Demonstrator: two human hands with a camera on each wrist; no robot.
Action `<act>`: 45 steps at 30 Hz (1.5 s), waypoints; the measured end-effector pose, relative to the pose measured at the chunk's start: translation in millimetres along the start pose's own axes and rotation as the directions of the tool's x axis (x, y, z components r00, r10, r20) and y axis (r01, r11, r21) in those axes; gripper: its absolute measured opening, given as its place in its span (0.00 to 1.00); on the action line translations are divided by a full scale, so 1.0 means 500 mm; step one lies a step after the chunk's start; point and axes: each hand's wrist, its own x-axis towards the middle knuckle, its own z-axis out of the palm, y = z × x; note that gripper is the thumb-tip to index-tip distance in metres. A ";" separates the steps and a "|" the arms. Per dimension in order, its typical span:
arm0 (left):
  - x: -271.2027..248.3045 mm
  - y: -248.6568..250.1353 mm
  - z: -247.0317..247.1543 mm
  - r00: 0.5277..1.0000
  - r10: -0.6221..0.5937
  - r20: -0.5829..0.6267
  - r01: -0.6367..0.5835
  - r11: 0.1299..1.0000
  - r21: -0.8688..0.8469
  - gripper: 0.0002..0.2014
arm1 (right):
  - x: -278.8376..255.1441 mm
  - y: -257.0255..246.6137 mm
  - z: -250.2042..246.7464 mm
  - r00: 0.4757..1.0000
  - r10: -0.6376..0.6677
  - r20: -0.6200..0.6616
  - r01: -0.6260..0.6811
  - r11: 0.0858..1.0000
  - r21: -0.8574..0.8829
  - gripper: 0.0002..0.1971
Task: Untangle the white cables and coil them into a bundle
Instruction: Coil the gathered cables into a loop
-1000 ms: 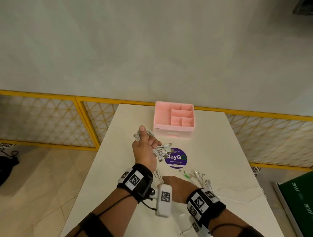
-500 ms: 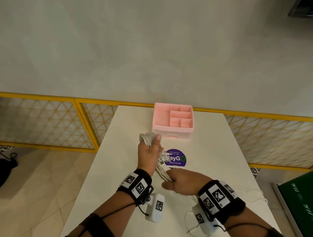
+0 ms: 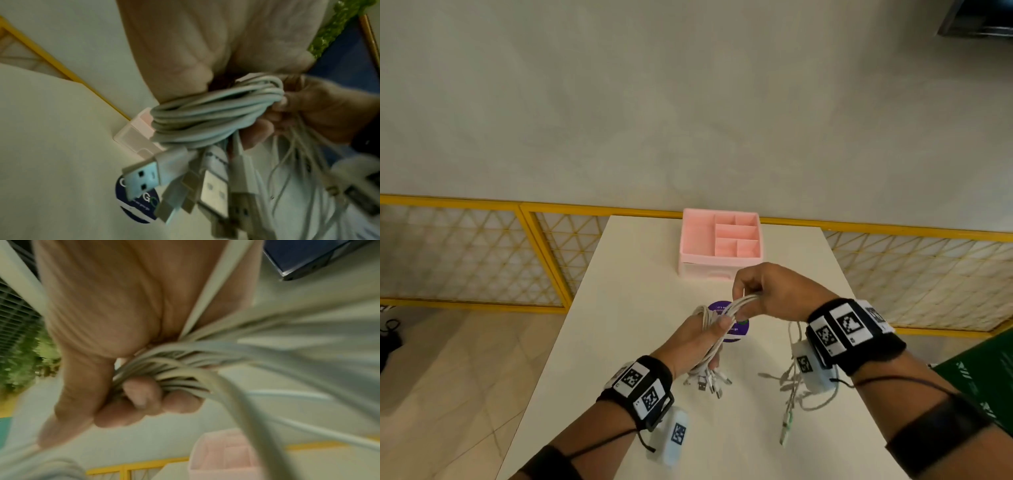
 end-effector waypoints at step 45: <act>-0.016 0.051 -0.010 0.980 -0.189 -0.064 0.069 0.623 -0.779 0.20 | -0.006 0.082 0.099 0.995 0.097 0.026 -0.090 0.749 0.657 0.19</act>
